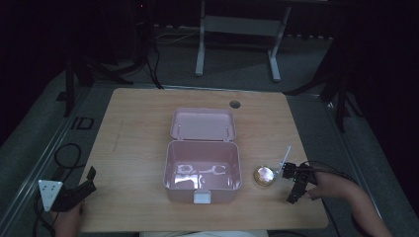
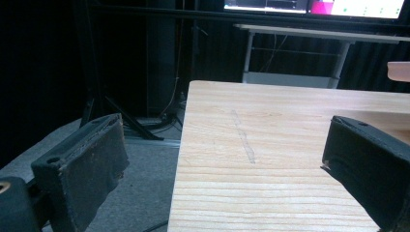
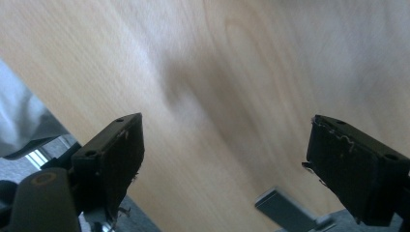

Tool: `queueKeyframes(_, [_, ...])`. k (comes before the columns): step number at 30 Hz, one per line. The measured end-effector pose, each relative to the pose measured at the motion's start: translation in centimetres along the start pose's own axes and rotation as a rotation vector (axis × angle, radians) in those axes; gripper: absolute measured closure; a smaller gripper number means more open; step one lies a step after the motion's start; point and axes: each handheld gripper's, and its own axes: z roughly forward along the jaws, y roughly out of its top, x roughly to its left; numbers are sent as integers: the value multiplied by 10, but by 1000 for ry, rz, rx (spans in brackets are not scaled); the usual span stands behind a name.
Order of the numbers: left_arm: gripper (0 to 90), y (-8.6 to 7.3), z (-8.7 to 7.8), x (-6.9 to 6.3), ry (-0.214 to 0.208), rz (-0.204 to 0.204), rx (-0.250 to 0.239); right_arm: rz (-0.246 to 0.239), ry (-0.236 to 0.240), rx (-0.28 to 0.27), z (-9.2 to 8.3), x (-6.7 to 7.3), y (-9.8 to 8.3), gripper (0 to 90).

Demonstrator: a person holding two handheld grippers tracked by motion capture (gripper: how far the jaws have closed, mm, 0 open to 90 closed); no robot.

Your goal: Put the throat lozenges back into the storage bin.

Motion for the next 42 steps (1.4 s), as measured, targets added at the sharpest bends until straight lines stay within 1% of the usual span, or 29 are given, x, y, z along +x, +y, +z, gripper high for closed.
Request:
queueKeyframes(8, [25, 0, 0, 0, -3, 0, 0, -50, -16, -17, -3, -1, 27, 132])
queueKeyframes(10, [24, 0, 0, 0, -4, 0, 0, -67, -33, -19, -3, -2, 34, 132])
queueKeyframes(12, [24, 0, 0, 0, -5, -1, 1, -68, -34, -22, -3, -2, 41, 132])
queueKeyframes(14, [25, 0, 0, 0, -5, -1, 1, -83, -34, -27, -2, -3, 47, 134])
queueKeyframes(16, [25, 0, 0, 0, -6, -1, 1, -100, -48, -21, 0, -4, 53, 134])
queueKeyframes(17, [25, 0, 0, 0, -6, -1, 1, -100, -48, -21, 0, -4, 53, 134])
queueKeyframes(18, [24, 0, 0, 0, -7, -1, 1, -110, -50, -25, 1, -5, 58, 134])
queueKeyframes(20, [24, 0, 0, 0, -8, -1, 1, -120, -40, -34, 1, -6, 63, 135])
queueKeyframes(23, [25, 0, 0, 1, -9, -1, 2, -128, -50, -38, 2, -6, 68, 135])
queueKeyframes(24, [24, 0, 0, 1, -10, -2, 2, -136, -56, -36, 3, -7, 72, 135])
queueKeyframes(27, [24, 0, 0, 1, -12, -1, 2, -151, -60, -41, 5, -7, 78, 135])
queueKeyframes(30, [24, 0, 0, 1, -12, -2, 2, -161, -53, -58, 6, -7, 83, 142])
queueKeyframes(31, [24, 0, 0, 1, -12, -2, 1, -159, -46, -57, 7, -7, 84, 146])
queueKeyframes(33, [25, 0, 0, 1, -13, -1, 2, -171, -54, -51, 9, -7, 87, 162])
queueKeyframes(36, [24, 0, 0, 1, -13, -2, 3, -175, -54, -47, 11, -8, 88, 194])
queueKeyframes(39, [25, 0, 0, 1, -12, -2, 3, -189, -47, -37, 10, -7, 88, 197])
queueKeyframes(42, [25, 0, 0, 1, -12, -1, 3, -191, -39, -29, 6, -5, 87, 199])
